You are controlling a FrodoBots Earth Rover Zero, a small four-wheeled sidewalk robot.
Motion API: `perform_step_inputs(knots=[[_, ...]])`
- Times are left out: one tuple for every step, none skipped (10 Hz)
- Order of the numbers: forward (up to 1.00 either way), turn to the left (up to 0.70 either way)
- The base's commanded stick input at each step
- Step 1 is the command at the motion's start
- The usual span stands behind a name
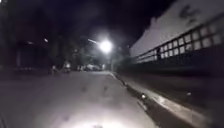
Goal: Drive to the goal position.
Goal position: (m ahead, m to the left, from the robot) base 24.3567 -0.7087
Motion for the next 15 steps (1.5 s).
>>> perform_step_inputs(knots=[[0.49,0.04],[0.49,0.04],[0.49,0.04],[0.49,0.04],[0.49,0.04],[0.49,0.04],[0.49,0.04],[0.49,0.04],[0.49,0.04],[0.49,0.04],[0.49,0.04],[0.49,0.04],[0.49,0.04],[0.49,0.04],[0.49,0.04]])
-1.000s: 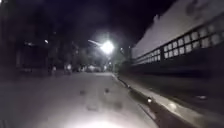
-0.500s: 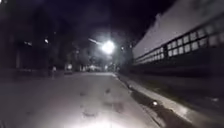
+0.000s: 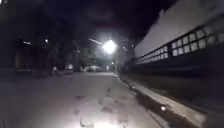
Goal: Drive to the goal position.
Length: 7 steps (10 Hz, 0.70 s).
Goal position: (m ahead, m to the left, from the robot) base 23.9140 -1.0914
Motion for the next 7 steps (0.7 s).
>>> perform_step_inputs(knots=[[0.49,0.04],[0.49,0.04],[0.49,0.04],[0.49,0.04],[0.49,0.04],[0.49,0.04],[0.49,0.04]])
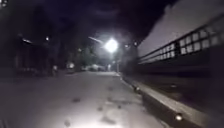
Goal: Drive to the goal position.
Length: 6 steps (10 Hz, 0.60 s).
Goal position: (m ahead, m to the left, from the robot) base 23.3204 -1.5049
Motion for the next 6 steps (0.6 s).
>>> perform_step_inputs(knots=[[0.49,0.04],[0.49,0.04],[0.49,0.04],[0.49,0.04],[0.49,0.04],[0.49,0.04]])
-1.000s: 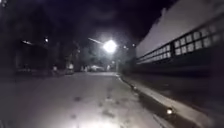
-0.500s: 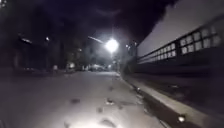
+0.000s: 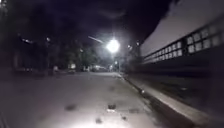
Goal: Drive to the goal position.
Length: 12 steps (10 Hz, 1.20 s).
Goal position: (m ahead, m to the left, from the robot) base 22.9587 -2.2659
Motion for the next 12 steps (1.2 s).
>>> perform_step_inputs(knots=[[0.49,0.04],[0.49,0.04],[0.49,0.04],[0.49,0.04],[0.49,0.04],[0.49,0.04],[0.49,0.04],[0.49,0.04],[0.49,0.04],[0.49,0.04],[0.49,0.04],[0.49,0.04]])
